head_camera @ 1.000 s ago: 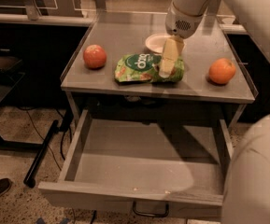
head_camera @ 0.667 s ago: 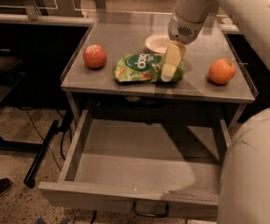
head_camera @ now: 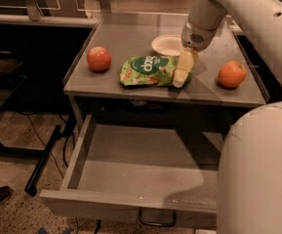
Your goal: Place green rice chip bag into top drawer
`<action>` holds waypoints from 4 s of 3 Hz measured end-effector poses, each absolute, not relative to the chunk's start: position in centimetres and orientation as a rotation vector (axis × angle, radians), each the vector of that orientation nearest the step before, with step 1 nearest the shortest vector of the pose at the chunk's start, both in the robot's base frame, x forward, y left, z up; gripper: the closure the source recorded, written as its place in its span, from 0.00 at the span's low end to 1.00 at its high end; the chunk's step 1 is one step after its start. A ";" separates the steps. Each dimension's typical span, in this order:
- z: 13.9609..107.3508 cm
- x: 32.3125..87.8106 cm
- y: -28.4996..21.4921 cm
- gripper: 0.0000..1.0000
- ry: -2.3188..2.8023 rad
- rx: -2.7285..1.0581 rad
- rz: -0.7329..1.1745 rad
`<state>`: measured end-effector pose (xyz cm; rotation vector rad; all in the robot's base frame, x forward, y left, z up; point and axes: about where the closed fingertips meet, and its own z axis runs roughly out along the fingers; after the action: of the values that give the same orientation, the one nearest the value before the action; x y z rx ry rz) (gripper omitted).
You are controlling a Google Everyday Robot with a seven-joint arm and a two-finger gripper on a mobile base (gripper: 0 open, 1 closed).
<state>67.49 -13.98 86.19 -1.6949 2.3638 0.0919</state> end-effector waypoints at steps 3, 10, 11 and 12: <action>83.8 68.6 -13.6 0.00 2.411 -1.670 0.158; 90.6 57.7 -13.9 1.00 2.159 -1.710 0.234; 90.7 49.5 -13.9 1.00 2.128 -1.716 0.287; 90.5 49.9 -14.0 1.00 2.139 -1.713 0.276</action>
Offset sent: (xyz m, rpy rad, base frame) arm 0.0077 0.0002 -0.0128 0.0077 0.0689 -0.0260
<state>49.91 -14.00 90.49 -1.7131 2.1392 0.2755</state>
